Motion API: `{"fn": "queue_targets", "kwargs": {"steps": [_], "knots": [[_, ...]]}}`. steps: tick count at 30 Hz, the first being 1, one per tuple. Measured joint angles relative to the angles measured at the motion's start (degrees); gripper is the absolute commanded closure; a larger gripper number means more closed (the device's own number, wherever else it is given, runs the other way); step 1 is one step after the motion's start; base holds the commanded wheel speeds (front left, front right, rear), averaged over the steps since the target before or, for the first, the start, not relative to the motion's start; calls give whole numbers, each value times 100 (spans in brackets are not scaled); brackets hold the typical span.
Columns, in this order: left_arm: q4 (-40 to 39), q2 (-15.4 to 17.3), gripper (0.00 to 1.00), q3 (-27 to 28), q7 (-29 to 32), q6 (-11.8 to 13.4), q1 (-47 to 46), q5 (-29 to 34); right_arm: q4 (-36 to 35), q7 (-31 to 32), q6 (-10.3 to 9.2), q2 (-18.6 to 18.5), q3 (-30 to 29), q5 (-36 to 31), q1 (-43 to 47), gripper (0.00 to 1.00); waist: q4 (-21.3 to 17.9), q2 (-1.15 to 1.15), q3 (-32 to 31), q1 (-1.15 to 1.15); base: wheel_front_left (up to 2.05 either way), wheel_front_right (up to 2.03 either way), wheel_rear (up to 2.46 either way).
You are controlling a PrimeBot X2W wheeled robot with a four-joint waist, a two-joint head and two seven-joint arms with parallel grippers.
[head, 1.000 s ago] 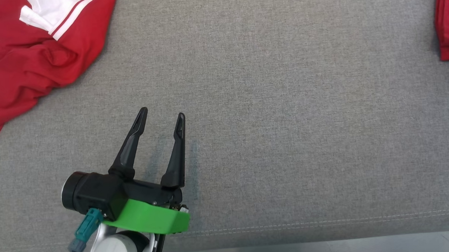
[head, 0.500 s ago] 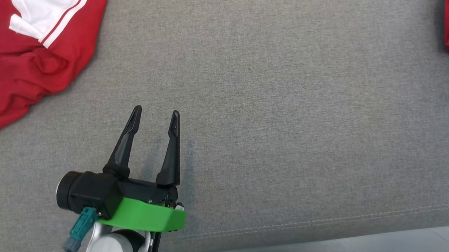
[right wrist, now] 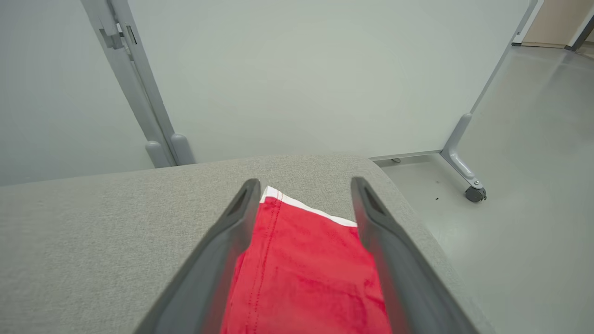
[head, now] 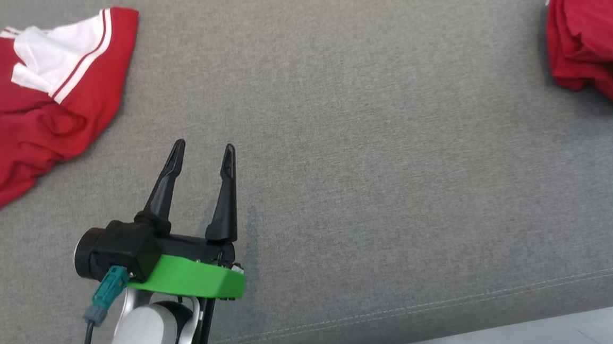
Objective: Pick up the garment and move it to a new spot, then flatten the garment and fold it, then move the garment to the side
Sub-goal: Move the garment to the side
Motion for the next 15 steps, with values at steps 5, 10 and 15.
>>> {"fn": "queue_targets", "kwargs": {"steps": [5,10,15], "knots": [[261,-12,0,63,-53,-2,-89,-27,-199,-313,258,321,196,-25,32,0,-137,0,-302,0,0,0,0],[471,-48,0,88,-127,-2,-207,-1,-506,-477,396,524,263,-109,198,0,-262,0,-634,0,0,0,0],[776,-69,0,111,-133,14,-205,-42,-833,-508,447,904,225,-26,542,0,-355,0,-977,0,0,0,0]]}}
